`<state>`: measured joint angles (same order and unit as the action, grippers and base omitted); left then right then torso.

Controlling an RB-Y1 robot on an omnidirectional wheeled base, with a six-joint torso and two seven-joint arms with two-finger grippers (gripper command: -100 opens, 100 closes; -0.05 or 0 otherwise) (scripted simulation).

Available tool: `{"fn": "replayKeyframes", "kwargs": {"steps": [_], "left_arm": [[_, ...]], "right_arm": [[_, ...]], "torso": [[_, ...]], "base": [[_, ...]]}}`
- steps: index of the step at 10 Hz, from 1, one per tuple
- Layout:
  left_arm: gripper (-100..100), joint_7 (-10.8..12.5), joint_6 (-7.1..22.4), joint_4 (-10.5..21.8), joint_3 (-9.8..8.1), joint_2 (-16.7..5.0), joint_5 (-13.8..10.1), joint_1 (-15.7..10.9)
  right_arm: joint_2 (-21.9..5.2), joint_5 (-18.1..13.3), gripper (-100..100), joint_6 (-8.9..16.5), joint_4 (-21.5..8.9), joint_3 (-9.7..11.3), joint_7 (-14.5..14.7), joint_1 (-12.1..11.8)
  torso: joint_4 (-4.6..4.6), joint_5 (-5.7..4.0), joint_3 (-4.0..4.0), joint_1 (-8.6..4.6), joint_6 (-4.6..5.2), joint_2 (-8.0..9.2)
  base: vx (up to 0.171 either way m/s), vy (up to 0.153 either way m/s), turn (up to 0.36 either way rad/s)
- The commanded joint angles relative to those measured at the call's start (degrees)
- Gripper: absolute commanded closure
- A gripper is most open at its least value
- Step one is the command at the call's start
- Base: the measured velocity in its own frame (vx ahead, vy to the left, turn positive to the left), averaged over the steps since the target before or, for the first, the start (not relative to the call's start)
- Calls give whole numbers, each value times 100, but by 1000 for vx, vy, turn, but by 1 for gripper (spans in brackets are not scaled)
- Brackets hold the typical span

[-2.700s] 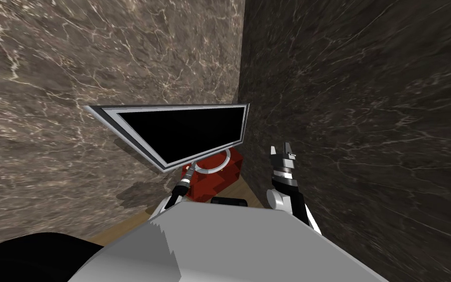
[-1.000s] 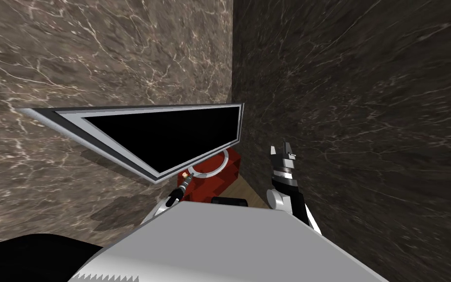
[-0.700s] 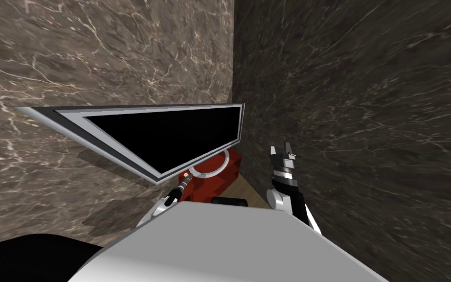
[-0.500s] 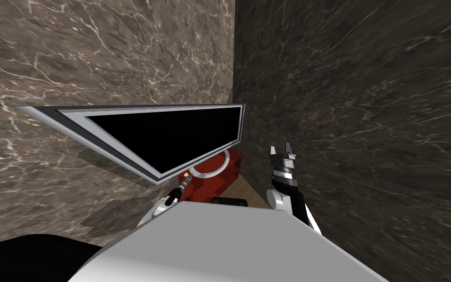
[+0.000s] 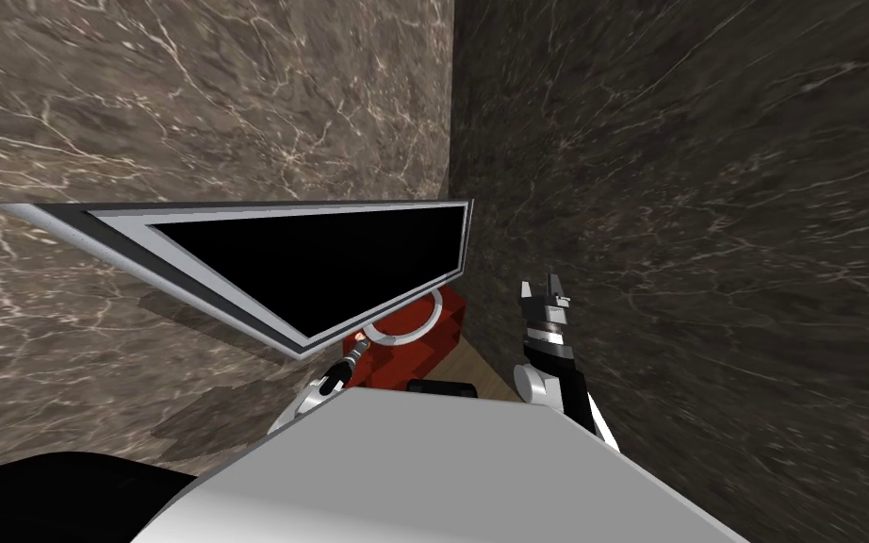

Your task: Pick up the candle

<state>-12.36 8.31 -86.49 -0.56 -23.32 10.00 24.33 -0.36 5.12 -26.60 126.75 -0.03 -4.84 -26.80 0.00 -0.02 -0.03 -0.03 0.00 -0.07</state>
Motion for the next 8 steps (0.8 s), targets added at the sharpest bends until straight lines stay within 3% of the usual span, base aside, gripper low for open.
{"fn": "replayKeyframes", "kwargs": {"steps": [1,3,4,5,7,8], "left_arm": [[100,0,0,0,0,0,0,0],[100,4,-6,-5,-1,2,-3,-6],[0,4,-6,-5,-1,2,-3,-6],[100,10,85,-201,23,-34,-27,108],[100,11,79,-224,23,-36,-28,123],[0,11,92,-235,26,-36,-29,132]], "right_arm": [[0,0,0,0,0,0,0,0],[0,0,0,0,0,0,0,0],[0,0,0,0,0,0,0,0],[0,0,0,0,0,0,0,0],[0,0,0,0,0,0,0,0],[0,0,0,0,0,0,0,0]], "torso": [[0,0,0,0,0,0],[-3,0,-1,1,-3,1],[-3,0,-1,1,-3,2],[-3,-1,-1,1,-3,2],[-1,-3,10,-10,-7,23],[-1,-3,7,-6,-4,15]], "base": [[0,0,0],[0,0,0],[0,0,0],[-37,-17,19],[-38,-17,19],[0,0,0]]}}
